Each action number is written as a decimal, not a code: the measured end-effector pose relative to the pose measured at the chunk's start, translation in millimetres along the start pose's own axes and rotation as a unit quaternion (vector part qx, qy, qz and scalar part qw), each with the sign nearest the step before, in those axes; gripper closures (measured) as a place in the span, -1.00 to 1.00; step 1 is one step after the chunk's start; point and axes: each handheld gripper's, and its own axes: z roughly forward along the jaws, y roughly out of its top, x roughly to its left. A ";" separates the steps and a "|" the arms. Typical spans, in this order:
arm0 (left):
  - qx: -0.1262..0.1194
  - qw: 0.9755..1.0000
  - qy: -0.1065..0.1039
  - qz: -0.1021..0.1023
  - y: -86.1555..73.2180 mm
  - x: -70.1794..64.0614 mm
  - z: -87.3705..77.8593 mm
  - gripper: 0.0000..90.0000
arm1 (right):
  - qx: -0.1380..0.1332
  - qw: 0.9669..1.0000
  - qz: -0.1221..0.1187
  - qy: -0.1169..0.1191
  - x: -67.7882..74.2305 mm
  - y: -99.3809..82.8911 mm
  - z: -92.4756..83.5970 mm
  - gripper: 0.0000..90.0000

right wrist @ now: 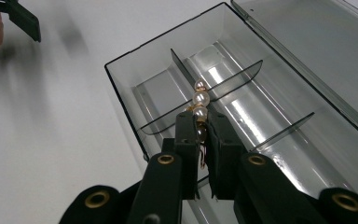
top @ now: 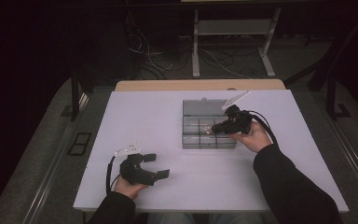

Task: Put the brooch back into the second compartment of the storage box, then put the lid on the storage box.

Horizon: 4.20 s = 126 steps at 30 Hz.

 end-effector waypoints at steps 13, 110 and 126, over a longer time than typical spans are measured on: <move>0.001 1.000 -0.001 0.001 -0.1 -0.6 0.8 -1.00 | 0.018 1.000 0.006 0.005 -2.9 -6.3 17.1 0.84; 0.008 0.999 0.029 0.039 129.0 39.3 31.8 -1.00 | -0.086 0.988 0.113 -0.054 -51.3 4.1 -52.8 -0.99; 0.010 0.999 0.035 0.025 152.7 63.9 54.3 -1.00 | -0.087 0.987 0.121 -0.059 -65.0 13.1 -58.0 -0.99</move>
